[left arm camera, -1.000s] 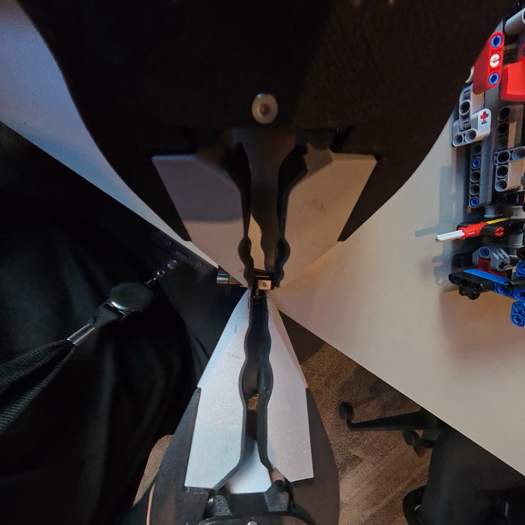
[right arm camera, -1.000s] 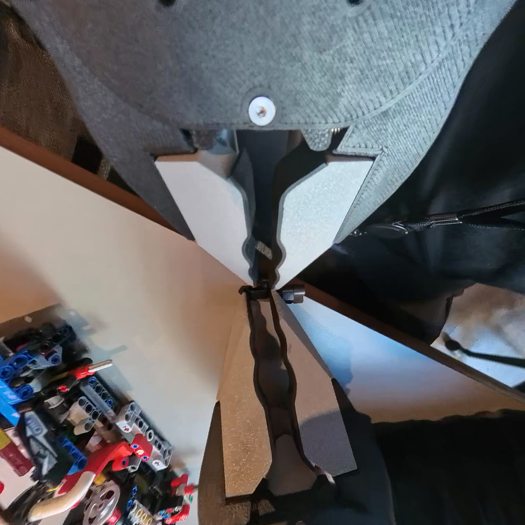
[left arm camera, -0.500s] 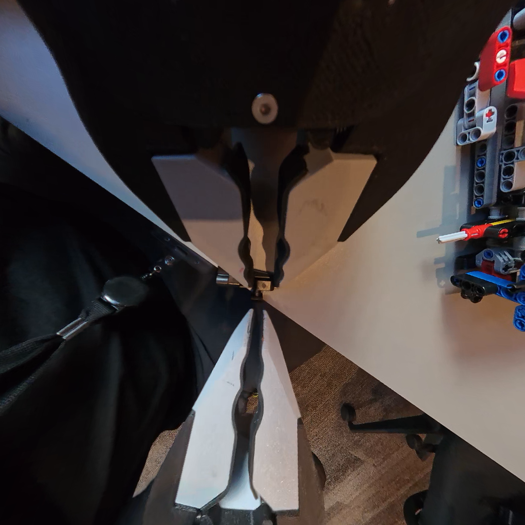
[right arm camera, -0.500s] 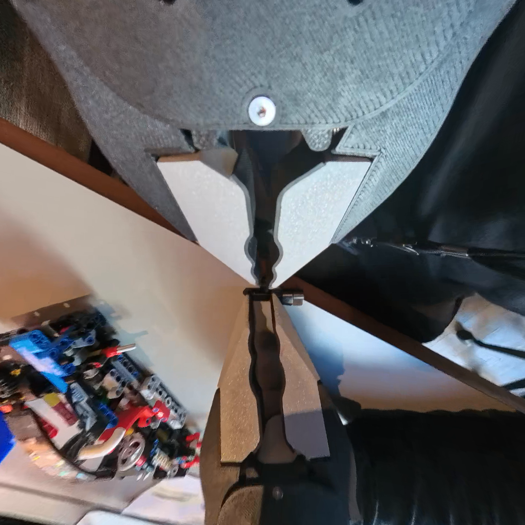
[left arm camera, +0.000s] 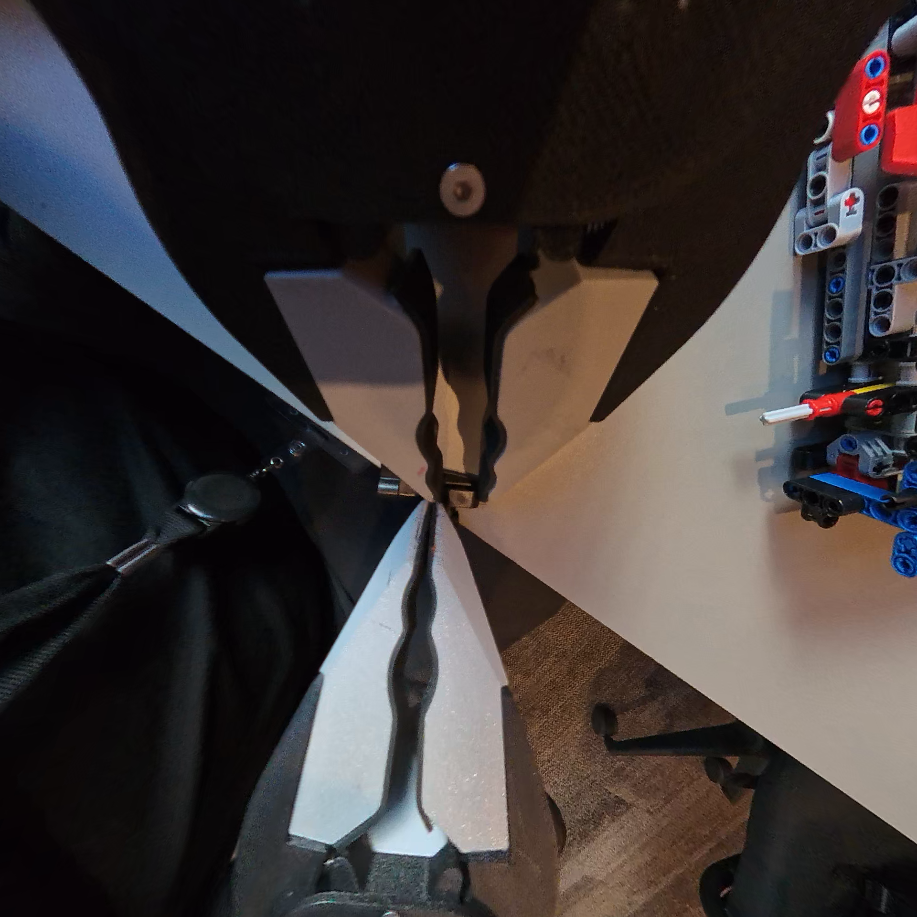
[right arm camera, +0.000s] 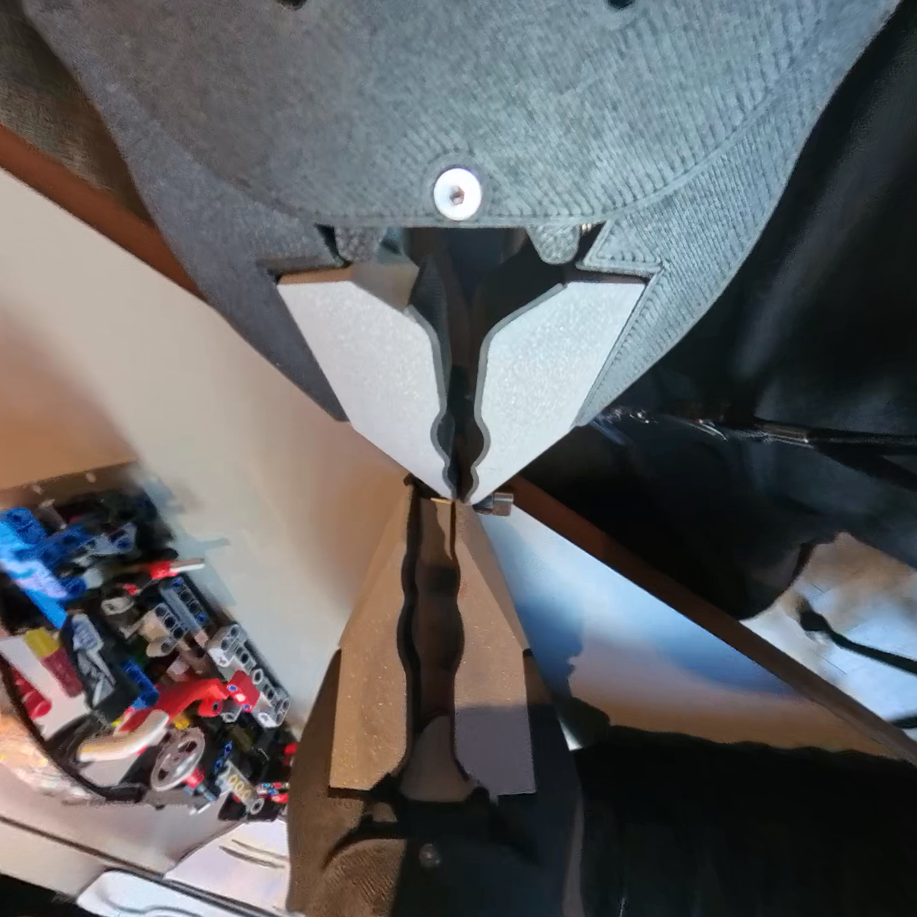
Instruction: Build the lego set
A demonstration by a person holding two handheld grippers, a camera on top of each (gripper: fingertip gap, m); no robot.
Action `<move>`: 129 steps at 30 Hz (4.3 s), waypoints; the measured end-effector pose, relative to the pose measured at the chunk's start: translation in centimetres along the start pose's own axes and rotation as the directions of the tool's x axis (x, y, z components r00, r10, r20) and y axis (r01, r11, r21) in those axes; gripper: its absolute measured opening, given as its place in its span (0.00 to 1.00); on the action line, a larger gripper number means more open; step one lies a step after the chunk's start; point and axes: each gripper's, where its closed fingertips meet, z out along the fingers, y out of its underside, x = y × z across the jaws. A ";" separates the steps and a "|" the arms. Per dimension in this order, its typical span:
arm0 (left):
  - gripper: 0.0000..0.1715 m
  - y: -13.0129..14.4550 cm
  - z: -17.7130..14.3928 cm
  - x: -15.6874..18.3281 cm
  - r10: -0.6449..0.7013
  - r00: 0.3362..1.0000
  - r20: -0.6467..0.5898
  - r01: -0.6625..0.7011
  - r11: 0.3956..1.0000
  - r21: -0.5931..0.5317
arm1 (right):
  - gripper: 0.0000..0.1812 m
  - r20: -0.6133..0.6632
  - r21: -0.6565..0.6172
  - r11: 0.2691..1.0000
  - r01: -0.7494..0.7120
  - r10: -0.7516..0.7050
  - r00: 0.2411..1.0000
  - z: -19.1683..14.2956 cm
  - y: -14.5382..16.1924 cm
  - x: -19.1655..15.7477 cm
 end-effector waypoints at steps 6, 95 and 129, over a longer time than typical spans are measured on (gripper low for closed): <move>0.07 0.0 0.0 0.0 -0.011 1.000 -0.009 0.011 1.000 0.000 | 0.00 0.000 0.042 0.994 -0.097 0.097 0.995 -2.5 0.1 1.6; 0.21 12.9 -23.0 1.1 -0.403 0.432 0.807 0.560 0.821 0.111 | 0.03 0.133 0.011 0.998 -0.057 0.055 0.990 2.2 -3.7 1.1; 0.07 21.7 -26.8 2.5 -0.441 0.491 0.751 0.716 0.695 -0.060 | 0.04 0.101 0.014 0.994 -0.104 0.102 0.990 2.1 -4.3 5.1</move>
